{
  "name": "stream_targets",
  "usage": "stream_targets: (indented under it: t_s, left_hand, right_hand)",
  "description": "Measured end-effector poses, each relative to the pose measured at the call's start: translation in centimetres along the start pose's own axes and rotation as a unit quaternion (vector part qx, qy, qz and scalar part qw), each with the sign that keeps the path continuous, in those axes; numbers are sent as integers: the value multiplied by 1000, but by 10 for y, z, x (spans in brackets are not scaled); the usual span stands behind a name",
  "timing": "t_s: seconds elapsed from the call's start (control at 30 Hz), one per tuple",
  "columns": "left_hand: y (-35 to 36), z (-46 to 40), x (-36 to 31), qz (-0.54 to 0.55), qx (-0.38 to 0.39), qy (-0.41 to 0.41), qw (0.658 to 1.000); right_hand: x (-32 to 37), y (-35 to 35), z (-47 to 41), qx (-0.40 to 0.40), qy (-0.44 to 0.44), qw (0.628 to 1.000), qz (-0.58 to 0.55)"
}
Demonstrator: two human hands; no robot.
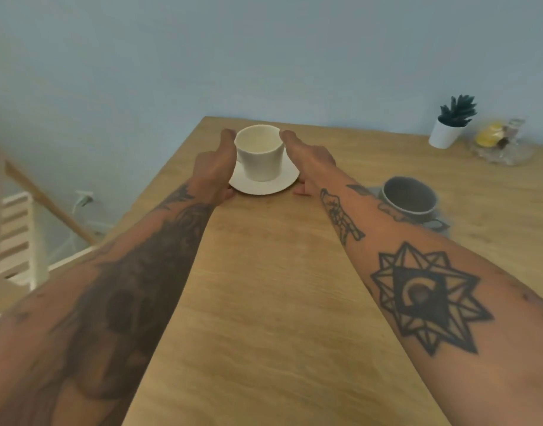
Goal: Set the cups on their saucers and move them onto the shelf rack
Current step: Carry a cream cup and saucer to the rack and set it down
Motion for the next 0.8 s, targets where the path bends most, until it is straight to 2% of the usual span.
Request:
stream_targets:
  t_s: [0.17, 0.33, 0.5, 0.8]
  left_hand:
    - [-5, -12, 6, 1, -32, -35, 999]
    - [-6, -13, 3, 16, 1, -84, 996]
    - [-6, -12, 2, -9, 8, -89, 996]
    - [-13, -3, 11, 52, 60, -93, 992]
  right_hand:
    - [4, 6, -14, 28, 21, 999, -2]
    - [6, 7, -23, 51, 31, 998, -19]
    - [5, 5, -29, 68, 31, 997, -37]
    - [-13, 4, -28, 146, 8, 981, -129]
Point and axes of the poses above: each hand's wrist, its own z-axis away from the middle knuckle, its own y-axis out of the palm, x = y × z, the point moved 5 cm from there along -z, towards the middle knuckle, and after that the axes turned 3 degrees about -x, right-handed, at the moved point
